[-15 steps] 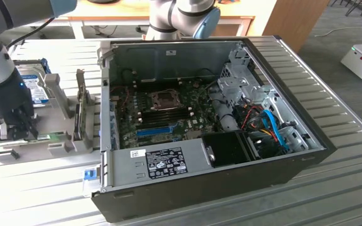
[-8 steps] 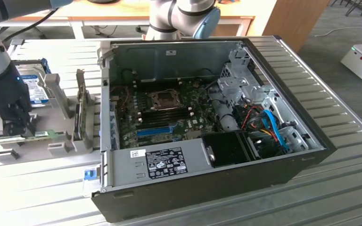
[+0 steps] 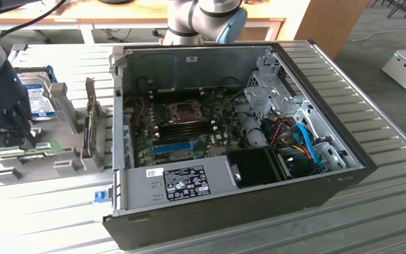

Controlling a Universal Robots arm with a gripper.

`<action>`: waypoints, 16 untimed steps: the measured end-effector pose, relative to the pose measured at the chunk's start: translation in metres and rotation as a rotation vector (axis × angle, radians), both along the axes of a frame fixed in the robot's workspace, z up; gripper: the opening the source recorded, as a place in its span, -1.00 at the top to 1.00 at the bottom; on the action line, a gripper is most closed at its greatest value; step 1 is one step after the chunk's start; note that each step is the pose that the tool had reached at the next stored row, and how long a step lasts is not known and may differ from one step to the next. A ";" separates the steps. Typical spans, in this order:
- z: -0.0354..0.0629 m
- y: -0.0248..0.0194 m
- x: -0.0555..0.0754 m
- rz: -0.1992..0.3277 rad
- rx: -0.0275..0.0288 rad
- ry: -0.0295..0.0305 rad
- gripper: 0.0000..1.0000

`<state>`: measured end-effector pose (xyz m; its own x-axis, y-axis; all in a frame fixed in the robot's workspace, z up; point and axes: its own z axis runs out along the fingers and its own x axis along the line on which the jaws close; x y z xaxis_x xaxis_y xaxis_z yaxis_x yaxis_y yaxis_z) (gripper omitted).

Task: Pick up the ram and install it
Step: 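Pick up the ram and move it above insertion slot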

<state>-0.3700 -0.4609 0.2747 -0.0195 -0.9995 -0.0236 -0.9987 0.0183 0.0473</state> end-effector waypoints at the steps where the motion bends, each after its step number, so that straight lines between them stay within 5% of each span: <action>1: 0.0021 0.0000 0.000 0.000 -0.0001 0.0001 0.76; 16: 0.0292 0.0000 0.000 0.000 0.0000 0.0001 0.76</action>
<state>-0.3695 -0.4610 0.3039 -0.0194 -0.9995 -0.0236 -0.9987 0.0183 0.0474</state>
